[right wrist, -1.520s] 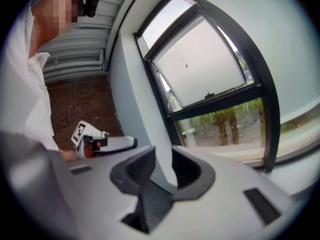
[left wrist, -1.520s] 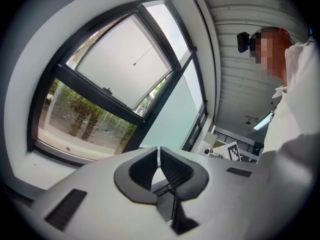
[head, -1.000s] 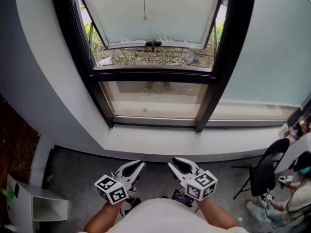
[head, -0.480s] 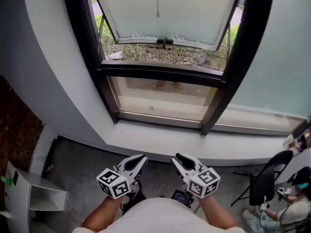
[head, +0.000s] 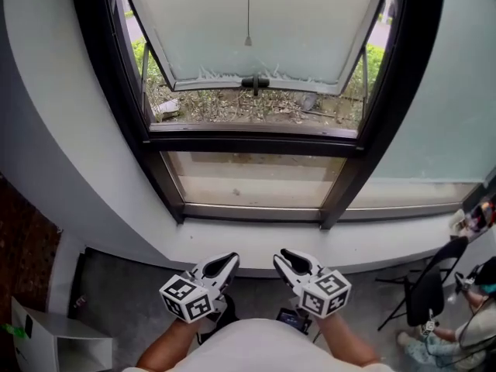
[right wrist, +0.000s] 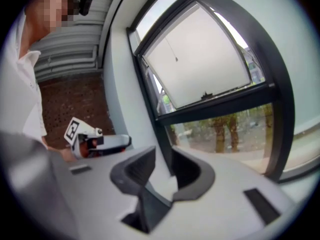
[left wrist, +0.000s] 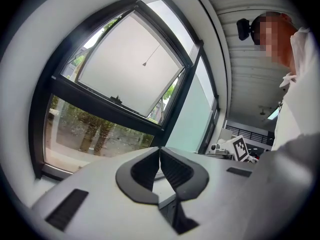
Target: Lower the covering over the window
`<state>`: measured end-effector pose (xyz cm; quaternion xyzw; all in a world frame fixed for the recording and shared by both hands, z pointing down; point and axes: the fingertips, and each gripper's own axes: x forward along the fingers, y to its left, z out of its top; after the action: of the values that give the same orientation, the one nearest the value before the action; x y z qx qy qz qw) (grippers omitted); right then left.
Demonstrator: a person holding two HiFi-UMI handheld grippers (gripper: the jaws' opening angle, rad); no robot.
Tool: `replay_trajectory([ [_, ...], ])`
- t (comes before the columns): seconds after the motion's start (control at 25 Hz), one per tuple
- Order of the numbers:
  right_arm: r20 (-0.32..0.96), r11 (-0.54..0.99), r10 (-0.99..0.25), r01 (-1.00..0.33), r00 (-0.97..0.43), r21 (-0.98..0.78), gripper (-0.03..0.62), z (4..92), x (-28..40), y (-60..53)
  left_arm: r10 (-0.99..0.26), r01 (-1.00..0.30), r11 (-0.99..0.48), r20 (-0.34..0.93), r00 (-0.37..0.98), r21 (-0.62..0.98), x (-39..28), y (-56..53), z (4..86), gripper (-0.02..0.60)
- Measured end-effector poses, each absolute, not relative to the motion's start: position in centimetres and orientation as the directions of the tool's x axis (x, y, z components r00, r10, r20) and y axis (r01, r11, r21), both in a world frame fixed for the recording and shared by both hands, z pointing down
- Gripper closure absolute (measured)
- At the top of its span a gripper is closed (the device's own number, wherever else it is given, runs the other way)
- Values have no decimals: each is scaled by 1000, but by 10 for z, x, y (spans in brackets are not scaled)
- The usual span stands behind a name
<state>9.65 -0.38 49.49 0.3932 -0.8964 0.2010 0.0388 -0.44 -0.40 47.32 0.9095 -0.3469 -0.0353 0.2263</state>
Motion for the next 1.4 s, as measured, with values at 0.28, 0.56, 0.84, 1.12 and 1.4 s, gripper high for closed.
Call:
replay_trajectory([
  [0.28,224,551,-744,-768,-630,-327,499,486,60,-65,-595,-575,-700,99,798,424,-46,-67,464,563],
  [0.56,223,505,-788,-810,-574,-298,499,481,38,-105,-547,-535,-741,96,831,406,-72,-109,460,563],
  [0.84,230,512,-787,-814,-572,-273,499,476,35,-128,-531,-516,-755,84,843,405,-64,-134,457,563],
  [1.12,232,542,-775,-807,-588,-234,499,465,50,-150,-555,-536,-746,76,828,397,-48,-153,450,563],
  [1.4,227,571,-760,-793,-609,-214,499,458,54,-168,-570,-552,-751,64,819,361,-39,-172,440,563],
])
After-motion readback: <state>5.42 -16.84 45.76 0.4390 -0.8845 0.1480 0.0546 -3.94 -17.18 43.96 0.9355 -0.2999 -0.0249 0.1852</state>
